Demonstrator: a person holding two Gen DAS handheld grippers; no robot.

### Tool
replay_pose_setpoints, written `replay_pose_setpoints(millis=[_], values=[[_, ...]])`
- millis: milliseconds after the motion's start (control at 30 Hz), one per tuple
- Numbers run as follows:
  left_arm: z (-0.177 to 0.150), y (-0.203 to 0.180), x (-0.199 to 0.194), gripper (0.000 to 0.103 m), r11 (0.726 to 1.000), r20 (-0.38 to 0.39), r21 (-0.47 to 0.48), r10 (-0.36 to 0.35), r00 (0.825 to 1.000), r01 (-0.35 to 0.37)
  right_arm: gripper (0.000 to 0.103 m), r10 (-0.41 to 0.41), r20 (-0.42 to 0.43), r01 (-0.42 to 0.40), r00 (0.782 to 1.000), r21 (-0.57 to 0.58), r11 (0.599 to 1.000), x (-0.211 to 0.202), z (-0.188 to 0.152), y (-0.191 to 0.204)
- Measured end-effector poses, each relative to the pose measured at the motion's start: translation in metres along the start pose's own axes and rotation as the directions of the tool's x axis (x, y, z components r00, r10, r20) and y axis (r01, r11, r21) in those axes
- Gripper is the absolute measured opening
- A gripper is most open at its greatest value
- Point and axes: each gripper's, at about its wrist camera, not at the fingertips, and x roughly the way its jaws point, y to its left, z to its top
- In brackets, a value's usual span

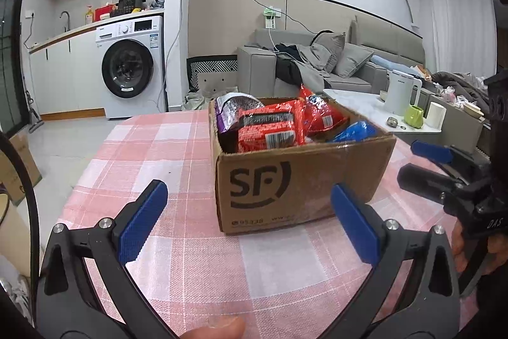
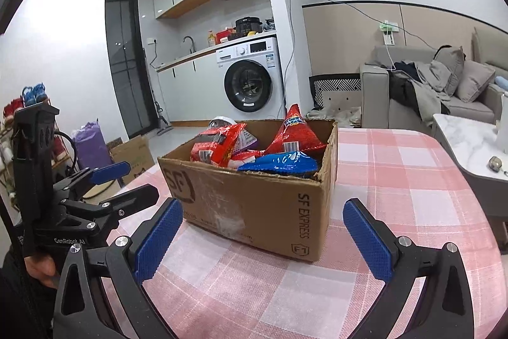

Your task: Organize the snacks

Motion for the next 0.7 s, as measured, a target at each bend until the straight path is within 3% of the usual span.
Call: replay_pose_setpoints(millis=[700], values=[[-0.013,-0.001,-0.007,0.103,1.0,0.061,0.012,-0.002,0.998,0.001,0.103,-0.029,0.078,0.031,0.997,-0.023,0.999,-0.01,-0.009,0.001]])
